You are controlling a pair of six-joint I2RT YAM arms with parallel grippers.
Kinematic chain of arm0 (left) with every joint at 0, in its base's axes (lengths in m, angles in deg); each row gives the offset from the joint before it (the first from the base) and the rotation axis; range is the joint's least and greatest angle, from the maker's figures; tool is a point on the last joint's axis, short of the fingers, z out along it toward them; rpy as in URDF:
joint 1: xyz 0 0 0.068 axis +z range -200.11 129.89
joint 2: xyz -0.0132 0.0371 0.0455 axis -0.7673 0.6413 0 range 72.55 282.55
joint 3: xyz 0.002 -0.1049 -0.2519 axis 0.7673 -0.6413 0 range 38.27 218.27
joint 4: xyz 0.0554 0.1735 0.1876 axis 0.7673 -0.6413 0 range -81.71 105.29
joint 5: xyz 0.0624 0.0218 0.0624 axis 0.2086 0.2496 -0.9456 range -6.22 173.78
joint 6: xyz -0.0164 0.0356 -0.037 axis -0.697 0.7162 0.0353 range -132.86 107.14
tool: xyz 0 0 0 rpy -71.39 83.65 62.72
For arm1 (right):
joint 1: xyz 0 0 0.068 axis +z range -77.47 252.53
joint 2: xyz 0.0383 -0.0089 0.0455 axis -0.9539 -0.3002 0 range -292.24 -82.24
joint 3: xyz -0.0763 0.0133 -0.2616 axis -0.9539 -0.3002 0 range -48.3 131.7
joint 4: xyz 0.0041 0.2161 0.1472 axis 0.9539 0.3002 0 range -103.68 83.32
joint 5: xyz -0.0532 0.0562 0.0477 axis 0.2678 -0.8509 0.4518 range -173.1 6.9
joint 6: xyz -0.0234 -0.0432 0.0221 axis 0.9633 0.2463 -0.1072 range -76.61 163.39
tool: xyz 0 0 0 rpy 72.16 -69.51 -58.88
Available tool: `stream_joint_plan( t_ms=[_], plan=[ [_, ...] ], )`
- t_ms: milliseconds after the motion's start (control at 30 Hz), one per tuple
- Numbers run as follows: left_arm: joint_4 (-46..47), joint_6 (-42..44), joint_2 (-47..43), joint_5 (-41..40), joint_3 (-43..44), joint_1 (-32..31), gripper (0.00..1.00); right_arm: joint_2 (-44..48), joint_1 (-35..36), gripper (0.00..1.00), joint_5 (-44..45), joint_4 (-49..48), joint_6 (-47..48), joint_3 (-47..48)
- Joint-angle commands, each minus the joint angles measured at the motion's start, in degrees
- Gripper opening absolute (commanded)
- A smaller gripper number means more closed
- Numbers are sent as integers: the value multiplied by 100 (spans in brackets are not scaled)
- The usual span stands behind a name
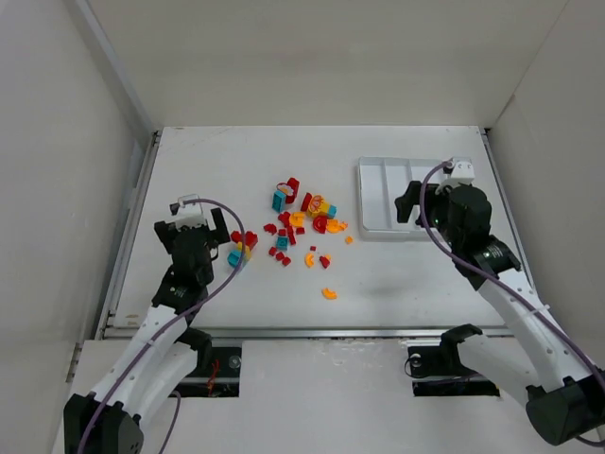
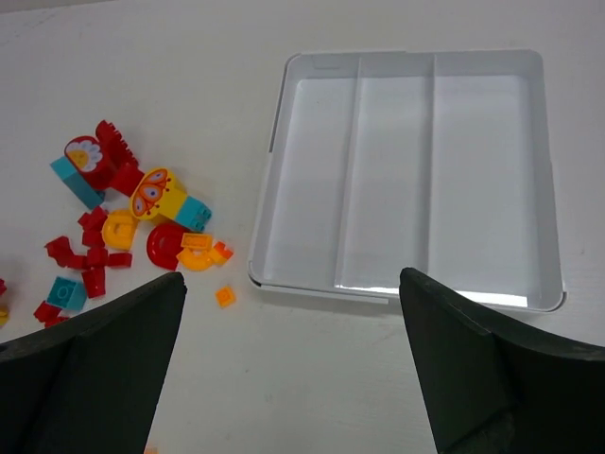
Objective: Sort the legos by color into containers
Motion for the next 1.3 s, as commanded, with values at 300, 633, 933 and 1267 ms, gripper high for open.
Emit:
stream_joint_plan(
  t_ms=[300,633,933,1267],
  plan=[
    [-569,1776,-273,1035,274,-509,100,-825,76,100,-1262,753,589,764],
    [-1202,1777,-97,2116,530,-667,100,-2397,1385,100,-541,1123,774,1582],
    [-481,1698,-44,1501,143,-667,100,-3944,3020,63,-681,1228,537,1749],
    [-428,1750,9,1448,90,-975,100,-3849,3943,73,-1403,833,449,766]
  ],
)
